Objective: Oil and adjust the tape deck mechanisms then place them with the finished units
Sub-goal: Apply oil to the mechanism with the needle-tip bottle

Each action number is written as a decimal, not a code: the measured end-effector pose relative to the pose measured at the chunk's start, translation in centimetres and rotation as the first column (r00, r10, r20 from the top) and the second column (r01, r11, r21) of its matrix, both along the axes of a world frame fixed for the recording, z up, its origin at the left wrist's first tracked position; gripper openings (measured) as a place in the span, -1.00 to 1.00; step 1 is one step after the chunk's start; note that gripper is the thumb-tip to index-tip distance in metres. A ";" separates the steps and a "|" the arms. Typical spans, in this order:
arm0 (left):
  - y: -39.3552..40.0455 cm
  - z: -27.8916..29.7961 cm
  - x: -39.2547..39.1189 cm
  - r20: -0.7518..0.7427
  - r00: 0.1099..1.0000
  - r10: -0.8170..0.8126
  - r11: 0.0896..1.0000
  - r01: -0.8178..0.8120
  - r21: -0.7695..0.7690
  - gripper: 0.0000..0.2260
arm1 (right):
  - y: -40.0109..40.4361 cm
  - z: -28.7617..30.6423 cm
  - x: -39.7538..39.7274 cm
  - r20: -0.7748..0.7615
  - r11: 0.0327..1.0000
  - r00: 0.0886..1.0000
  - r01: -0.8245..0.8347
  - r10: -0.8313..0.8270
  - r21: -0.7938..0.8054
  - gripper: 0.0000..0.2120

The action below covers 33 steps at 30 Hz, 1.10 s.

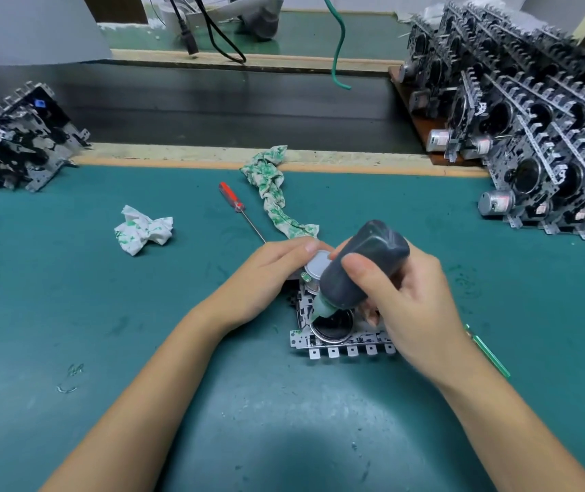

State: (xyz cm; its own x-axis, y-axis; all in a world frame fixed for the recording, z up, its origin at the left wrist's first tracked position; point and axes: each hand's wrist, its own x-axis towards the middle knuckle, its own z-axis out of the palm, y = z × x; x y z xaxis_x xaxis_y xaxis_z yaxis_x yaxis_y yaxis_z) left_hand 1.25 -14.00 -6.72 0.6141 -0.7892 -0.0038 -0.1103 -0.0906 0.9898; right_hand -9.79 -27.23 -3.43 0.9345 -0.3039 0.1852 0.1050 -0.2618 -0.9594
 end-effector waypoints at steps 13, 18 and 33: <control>0.0 0.2 -0.1 0.011 1.000 -0.005 1.000 0.005 0.001 -0.67 | 0.1 0.1 0.0 0.002 0.998 1.000 -0.008 0.009 -0.064 -0.62; 0.0 0.2 -0.1 0.029 1.000 -0.007 1.000 0.006 0.005 -0.68 | 0.1 0.1 -0.1 0.030 0.999 1.000 0.011 -0.010 -0.040 -0.64; -0.1 0.2 -0.9 0.305 0.929 0.208 0.975 -0.223 0.016 -0.66 | -5.0 2.0 0.7 -0.068 0.497 0.940 0.236 -0.333 0.835 -0.71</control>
State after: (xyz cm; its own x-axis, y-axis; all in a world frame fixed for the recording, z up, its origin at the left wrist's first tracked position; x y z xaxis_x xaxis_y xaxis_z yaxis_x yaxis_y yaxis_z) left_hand 0.36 -14.05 -6.54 0.7481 -0.6410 0.1716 -0.3736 -0.1932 0.9072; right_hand -9.13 -32.27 -1.48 0.7616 -0.6109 -0.2163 0.2715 0.6038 -0.7495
